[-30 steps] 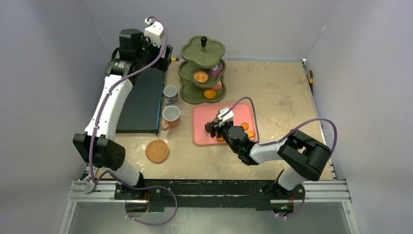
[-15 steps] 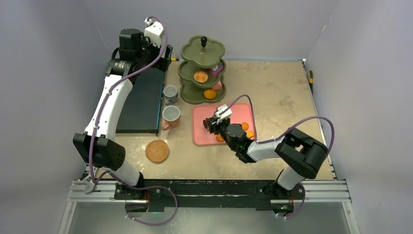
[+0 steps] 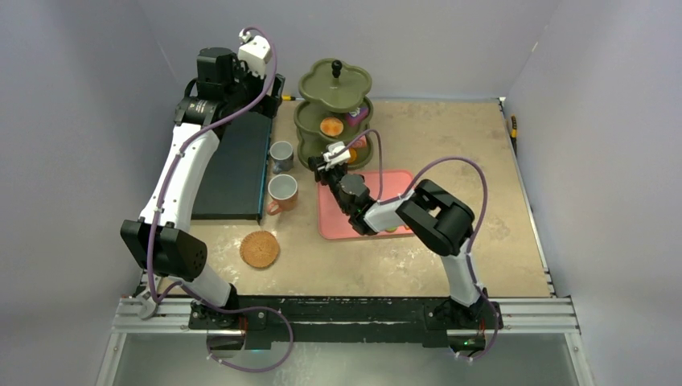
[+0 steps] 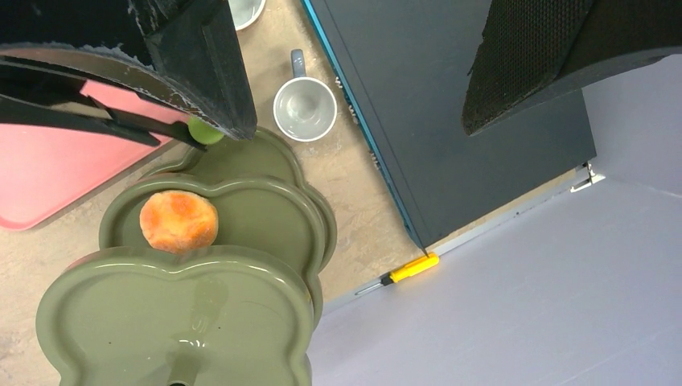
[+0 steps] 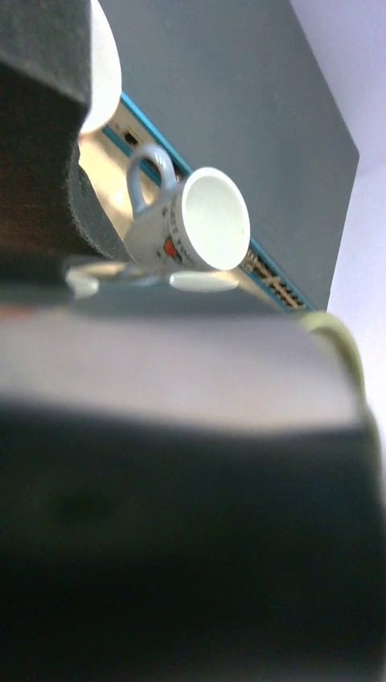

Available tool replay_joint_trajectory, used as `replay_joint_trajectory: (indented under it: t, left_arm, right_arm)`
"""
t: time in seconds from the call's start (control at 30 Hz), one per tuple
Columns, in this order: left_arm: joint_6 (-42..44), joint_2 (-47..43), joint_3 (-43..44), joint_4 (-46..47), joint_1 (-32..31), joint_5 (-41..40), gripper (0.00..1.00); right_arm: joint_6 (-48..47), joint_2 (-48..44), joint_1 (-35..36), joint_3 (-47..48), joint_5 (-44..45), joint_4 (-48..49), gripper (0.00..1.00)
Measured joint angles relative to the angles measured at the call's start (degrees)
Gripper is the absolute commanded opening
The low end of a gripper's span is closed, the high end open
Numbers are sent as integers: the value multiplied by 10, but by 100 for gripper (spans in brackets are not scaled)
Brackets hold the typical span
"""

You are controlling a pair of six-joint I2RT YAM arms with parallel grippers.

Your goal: Serve the afternoon tea

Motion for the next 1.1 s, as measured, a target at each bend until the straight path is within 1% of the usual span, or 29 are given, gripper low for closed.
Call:
replay_joint_trajectory:
  t: [0.2, 0.33, 0.47, 0.6, 0.7, 0.87, 0.97, 1.1]
  left_arm:
    - [8, 0, -1, 0, 0, -5, 99]
    - [9, 0, -1, 0, 0, -8, 99]
    - [9, 0, -1, 0, 0, -8, 99]
    - [9, 0, -1, 0, 0, -7, 99]
    - [9, 0, -2, 0, 0, -7, 99]
    - [15, 0, -2, 0, 0, -8, 99]
    - [19, 0, -2, 0, 0, -8, 99]
    - [20, 0, -3, 0, 0, -8, 99]
  right_arm:
    - [-15, 76, -9, 43, 43, 52, 40]
    - [-19, 108, -9, 64, 63, 82, 41]
    - [-19, 131, -9, 86, 82, 101, 42]
    - [-19, 142, -9, 93, 94, 108, 45]
    - [-17, 147, -9, 98, 102, 111, 48]
    - [-15, 150, -9, 109, 104, 111, 60]
    - [-12, 150, -9, 110, 101, 113, 65]
    - [-7, 140, -9, 93, 95, 109, 66]
